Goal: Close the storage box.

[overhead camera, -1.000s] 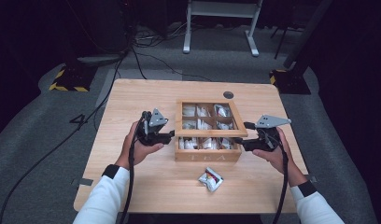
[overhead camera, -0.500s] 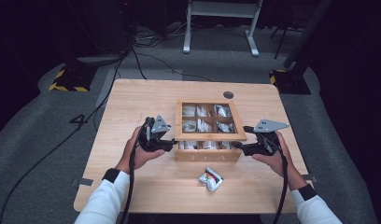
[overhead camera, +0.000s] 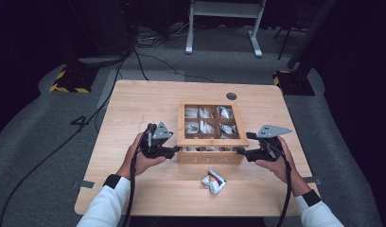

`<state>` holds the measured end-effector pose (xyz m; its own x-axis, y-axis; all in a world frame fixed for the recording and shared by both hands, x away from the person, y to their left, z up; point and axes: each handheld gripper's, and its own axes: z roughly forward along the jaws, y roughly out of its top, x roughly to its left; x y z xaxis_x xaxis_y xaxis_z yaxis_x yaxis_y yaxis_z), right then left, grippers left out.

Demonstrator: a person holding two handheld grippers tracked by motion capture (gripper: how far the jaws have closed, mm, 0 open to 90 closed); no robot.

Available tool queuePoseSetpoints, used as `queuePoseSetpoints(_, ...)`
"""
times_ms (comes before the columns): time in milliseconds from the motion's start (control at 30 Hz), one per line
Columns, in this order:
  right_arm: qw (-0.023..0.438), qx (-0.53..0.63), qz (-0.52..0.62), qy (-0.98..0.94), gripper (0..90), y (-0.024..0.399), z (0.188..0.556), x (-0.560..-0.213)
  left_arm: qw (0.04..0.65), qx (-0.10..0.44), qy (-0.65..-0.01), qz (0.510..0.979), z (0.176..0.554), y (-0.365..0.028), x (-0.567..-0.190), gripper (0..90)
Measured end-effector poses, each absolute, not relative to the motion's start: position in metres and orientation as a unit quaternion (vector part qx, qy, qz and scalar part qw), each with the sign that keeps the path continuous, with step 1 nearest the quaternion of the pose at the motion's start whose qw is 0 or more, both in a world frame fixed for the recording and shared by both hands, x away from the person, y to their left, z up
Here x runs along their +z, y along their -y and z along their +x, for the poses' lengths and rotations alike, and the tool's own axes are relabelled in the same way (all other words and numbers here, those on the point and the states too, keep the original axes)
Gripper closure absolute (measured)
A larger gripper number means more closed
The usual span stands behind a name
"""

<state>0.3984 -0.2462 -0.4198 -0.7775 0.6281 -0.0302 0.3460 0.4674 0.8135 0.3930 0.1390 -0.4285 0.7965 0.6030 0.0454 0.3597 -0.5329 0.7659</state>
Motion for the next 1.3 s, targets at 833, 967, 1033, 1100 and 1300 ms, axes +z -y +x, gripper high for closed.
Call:
queuePoseSetpoints(833, 0.146, 0.434, 0.297, -0.838, 34.3, 0.25, 0.391, -0.432, 0.414, 0.119, -0.267, 0.862, 0.384, -0.131, -0.439, 35.1)
queuePoseSetpoints(967, 0.149, 0.428, 0.296, -0.841, 32.7, 0.249, 0.39, -0.435, 0.414, 0.122, -0.269, 0.861, 0.383, -0.131, -0.44, 34.8)
queuePoseSetpoints(1033, 0.15, 0.428, 0.295, -0.841, 33.8, 0.249, 0.39, -0.435, 0.414, 0.122, -0.269, 0.861, 0.383, -0.131, -0.44, 34.8)
queuePoseSetpoints(1100, 0.15, 0.428, 0.295, -0.841, 33.8, 0.25, 0.39, -0.435, 0.415, 0.122, -0.268, 0.861, 0.384, -0.13, -0.44, 34.8)
queuePoseSetpoints(1300, 0.152, 0.425, 0.291, -0.844, 33.5, 0.249, 0.39, -0.435, 0.411, 0.13, -0.269, 0.861, 0.383, -0.13, -0.438, 35.1)
